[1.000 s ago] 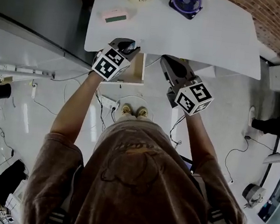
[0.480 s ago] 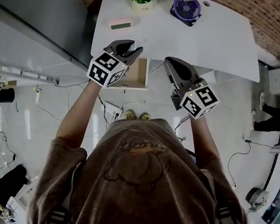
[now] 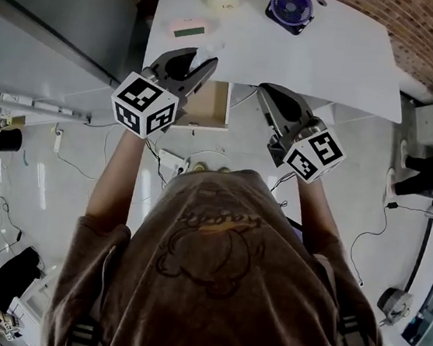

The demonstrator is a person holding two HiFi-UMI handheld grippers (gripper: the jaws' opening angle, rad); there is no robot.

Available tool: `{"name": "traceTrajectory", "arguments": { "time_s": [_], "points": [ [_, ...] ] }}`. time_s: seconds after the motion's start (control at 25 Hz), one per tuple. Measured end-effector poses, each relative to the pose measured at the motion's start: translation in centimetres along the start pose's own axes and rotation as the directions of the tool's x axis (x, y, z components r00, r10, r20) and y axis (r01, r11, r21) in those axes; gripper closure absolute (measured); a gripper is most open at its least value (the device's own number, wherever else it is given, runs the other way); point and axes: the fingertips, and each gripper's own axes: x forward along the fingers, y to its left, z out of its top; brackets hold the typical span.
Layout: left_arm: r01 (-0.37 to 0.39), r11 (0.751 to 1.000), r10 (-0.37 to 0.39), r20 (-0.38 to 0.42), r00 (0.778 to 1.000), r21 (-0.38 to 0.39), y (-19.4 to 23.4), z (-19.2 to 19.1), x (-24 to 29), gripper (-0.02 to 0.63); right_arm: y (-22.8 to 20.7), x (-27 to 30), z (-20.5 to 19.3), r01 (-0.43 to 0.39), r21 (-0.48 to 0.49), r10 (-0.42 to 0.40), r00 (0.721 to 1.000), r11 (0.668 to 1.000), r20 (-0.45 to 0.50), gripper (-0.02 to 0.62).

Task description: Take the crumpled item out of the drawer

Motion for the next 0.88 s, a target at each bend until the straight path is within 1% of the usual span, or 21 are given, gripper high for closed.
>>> {"name": "traceTrajectory", "arguments": {
  "time_s": [0.24,0.36,0.56,0.88],
  "points": [
    [-0.006,1.000,0.008,0.083,0.997,-0.024,-1.9,1.5,-2.1,0.518,1.0,-1.8,0.4,0.008,0.002,-0.008,0.999,1.000,0.053,0.598],
    [0.000,0.999,0.004,0.112,0.994,-0.038,-2.5,1.6,-2.3,0.518,1.3,-2.3,-0.1,0.007,-0.001,-0.007,0.998,1.000,0.057,0.598],
    [-0.010,0.998,0.017,0.135,0.991,-0.055,-3.2,0.7,-2.5,0.518,1.9,-2.6,-1.6,0.004,-0.004,-0.004,1.000,1.000,0.029,0.598],
    [-0.027,0.997,0.037,0.144,0.989,-0.072,-3.5,-1.5,-3.1,0.518,2.4,-3.2,-3.5,0.018,0.013,-0.018,1.000,1.000,0.004,0.598]
  ]
}}
